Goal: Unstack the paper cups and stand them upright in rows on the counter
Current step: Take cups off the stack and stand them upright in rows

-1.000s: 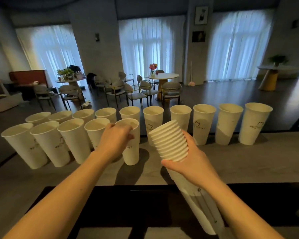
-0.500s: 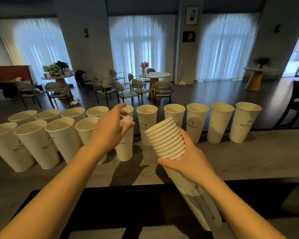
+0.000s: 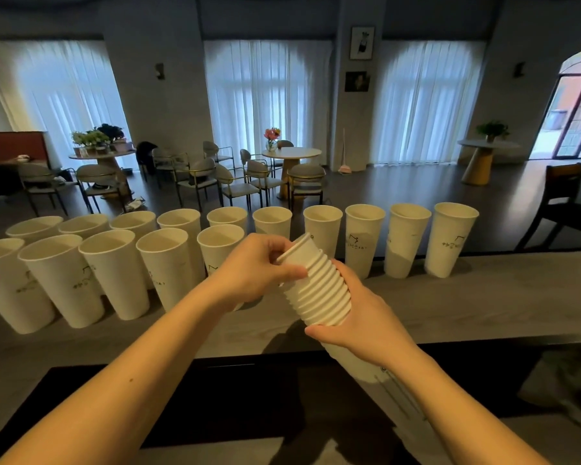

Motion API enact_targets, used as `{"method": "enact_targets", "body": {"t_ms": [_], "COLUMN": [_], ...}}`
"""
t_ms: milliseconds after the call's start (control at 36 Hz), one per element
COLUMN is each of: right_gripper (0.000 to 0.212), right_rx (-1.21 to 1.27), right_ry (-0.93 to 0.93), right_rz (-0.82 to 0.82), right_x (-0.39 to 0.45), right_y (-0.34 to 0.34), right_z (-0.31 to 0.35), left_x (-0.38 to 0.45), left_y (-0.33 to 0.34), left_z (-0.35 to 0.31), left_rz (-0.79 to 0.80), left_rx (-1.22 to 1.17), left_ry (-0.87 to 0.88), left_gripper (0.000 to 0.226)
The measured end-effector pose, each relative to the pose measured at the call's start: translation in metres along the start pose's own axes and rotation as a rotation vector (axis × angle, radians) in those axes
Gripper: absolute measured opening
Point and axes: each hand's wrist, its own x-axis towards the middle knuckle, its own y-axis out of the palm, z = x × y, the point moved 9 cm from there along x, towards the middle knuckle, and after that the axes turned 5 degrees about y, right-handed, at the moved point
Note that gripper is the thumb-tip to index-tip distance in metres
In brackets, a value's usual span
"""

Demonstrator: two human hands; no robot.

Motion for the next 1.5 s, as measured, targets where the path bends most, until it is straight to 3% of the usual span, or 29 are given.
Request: {"method": "enact_targets", "body": {"t_ms": [83, 139, 222, 444, 694, 778, 889, 1000, 1111, 1167, 1333, 1500], "right_gripper": [0.112, 0.11, 0.104, 0.105, 0.098, 0.1, 0.104, 0.102, 0.107, 0.11, 0.113, 0.11], "right_rx": [-0.032, -0.04, -0.022, 0.076, 0.131, 0.133, 0.144, 0.156, 0.15, 0.135, 0.028, 0.002], "right_ry": [0.033, 0.071, 0.142, 0.219, 0.179, 0.16, 0.134, 0.096, 0.076, 0.073, 0.02, 0.019], "right_rz": [-0.012, -0.027, -0.06, -0.092, -0.079, -0.068, -0.054, -0.048, -0.032, -0.025, -0.027, -0.024], "right_x": [-0.001, 0.0, 0.001, 0.008, 0.015, 0.017, 0.017, 0.017, 0.013, 0.01, -0.003, -0.012], "right_y": [-0.006, -0.012, -0.023, -0.03, -0.025, -0.025, -0.029, -0.032, -0.033, -0.035, -0.051, -0.063], "right_z": [-0.012, -0.023, -0.046, -0.07, -0.063, -0.06, -0.057, -0.053, -0.049, -0.049, -0.053, -0.069], "left_x": [0.006, 0.009, 0.017, 0.047, 0.061, 0.064, 0.062, 0.042, 0.037, 0.034, 0.033, 0.043], "left_y": [-0.014, -0.037, -0.056, 0.011, 0.016, 0.015, 0.004, 0.007, 0.054, 0.07, 0.082, 0.096], "left_z": [-0.007, -0.016, -0.019, 0.028, 0.046, 0.05, 0.039, -0.003, -0.02, -0.024, -0.034, -0.041], "left_rz": [-0.122, -0.284, -0.439, -0.142, -0.128, -0.111, -0.195, -0.34, 0.049, 0.196, 0.232, 0.156], "left_rx": [0.081, 0.135, 0.331, 0.9, 1.05, 1.03, 0.821, 0.532, 0.116, 0.037, 0.099, 0.051], "left_ry": [0.031, 0.091, 0.126, 0.126, 0.167, 0.119, 0.08, 0.212, 0.073, 0.018, -0.001, -0.017], "left_gripper": [0.012, 0.016, 0.028, 0.026, 0.035, 0.039, 0.065, 0.045, 0.032, 0.034, 0.03, 0.013]}}
